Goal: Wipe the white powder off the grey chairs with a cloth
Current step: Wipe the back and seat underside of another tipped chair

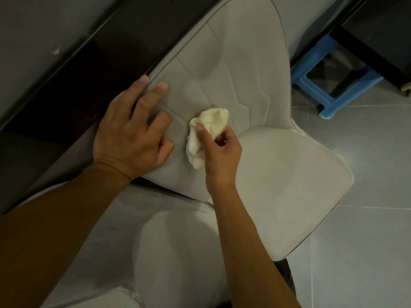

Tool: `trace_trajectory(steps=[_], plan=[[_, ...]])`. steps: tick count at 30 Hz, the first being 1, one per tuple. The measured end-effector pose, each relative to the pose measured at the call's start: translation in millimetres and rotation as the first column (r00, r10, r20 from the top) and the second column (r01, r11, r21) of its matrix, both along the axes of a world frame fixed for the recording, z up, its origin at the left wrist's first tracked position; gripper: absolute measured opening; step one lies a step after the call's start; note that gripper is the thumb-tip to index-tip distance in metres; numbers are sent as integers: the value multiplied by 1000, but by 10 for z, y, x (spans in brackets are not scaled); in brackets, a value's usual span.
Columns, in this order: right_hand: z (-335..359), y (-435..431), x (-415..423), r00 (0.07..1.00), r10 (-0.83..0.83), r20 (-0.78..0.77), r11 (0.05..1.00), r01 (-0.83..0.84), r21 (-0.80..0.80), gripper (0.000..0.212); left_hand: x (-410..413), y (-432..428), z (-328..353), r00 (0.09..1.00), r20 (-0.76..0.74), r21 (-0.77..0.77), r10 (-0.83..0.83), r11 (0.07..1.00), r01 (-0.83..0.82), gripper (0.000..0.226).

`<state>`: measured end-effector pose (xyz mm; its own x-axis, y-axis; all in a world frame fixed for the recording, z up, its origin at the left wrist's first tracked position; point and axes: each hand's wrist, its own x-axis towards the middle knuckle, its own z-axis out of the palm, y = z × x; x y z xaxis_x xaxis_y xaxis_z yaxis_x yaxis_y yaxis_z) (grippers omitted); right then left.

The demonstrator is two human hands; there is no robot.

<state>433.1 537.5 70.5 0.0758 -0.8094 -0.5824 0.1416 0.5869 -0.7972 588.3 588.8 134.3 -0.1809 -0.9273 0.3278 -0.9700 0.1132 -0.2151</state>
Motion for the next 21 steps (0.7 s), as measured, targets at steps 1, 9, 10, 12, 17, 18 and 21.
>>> trace_trajectory(steps=[1, 9, 10, 12, 17, 18, 21], plan=[[-5, -5, -48, 991, -77, 107, 995, 69, 73, 34, 0, -1, -3, 1000, -2, -4, 0, 1000, 0, 18], [0, 38, -268, 750, -349, 562, 937, 265, 228, 38, -16, -10, 2, 1000, -8, 0, 9, 1000, -9, 18], [-13, 68, -229, 850, -291, 439, 956, 239, 171, 38, -16, -9, 3, 1000, -5, 0, 8, 1000, -8, 18], [-36, 125, -175, 990, -127, 61, 992, 125, 28, 42, -12, -7, 6, 1000, -4, 0, 9, 1000, -9, 19], [-26, 220, -210, 969, 151, -198, 921, -211, -328, 48, -8, -2, -11, 1000, 8, -6, 1, 1000, -1, 18], [-14, 218, -197, 948, 181, -262, 880, -275, -387, 44, -11, -3, -12, 1000, 9, -7, 1, 1000, -1, 18], [30, 156, -90, 884, 214, -416, 790, -407, -459, 43, -8, -6, -8, 1000, 8, -19, 6, 1000, -5, 19]])
